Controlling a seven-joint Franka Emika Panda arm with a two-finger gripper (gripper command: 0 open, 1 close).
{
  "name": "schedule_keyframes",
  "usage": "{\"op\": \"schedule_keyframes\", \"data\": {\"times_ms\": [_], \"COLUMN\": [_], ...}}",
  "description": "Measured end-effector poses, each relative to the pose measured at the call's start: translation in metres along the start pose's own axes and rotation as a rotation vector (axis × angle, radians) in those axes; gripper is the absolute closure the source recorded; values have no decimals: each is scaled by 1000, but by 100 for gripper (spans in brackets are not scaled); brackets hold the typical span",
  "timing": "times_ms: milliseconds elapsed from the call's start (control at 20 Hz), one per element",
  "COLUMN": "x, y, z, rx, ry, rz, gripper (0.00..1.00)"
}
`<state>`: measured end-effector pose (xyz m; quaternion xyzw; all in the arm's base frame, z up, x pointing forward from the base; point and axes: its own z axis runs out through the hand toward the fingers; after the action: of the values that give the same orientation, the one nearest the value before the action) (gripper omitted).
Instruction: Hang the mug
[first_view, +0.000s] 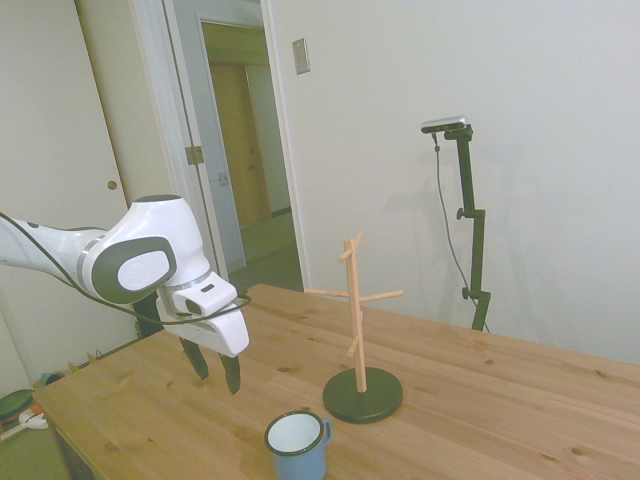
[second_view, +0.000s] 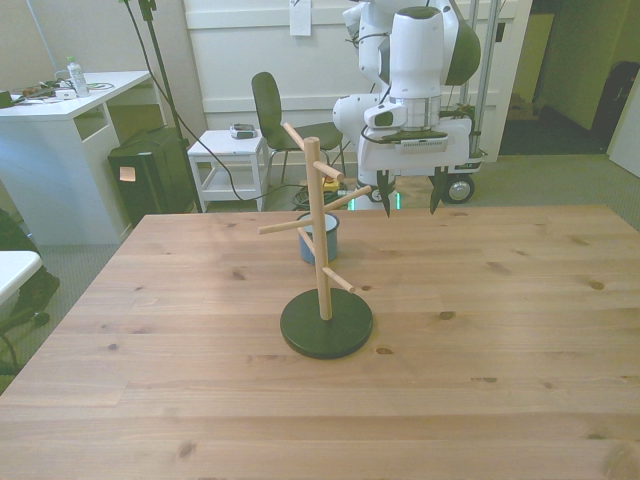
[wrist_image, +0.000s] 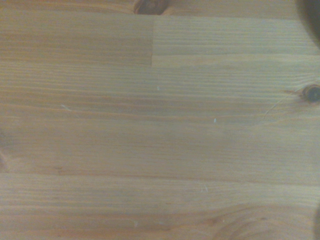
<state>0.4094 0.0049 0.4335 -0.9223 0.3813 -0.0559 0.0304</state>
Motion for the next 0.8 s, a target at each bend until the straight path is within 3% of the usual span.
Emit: {"op": "schedule_keyframes", "data": {"times_ms": [400, 800], "x": [10, 43], "y": [14, 69], "z": [2, -24], "rx": [10, 17], "ry": [-20, -28], "rz": [46, 134], "gripper": [0, 0]}}
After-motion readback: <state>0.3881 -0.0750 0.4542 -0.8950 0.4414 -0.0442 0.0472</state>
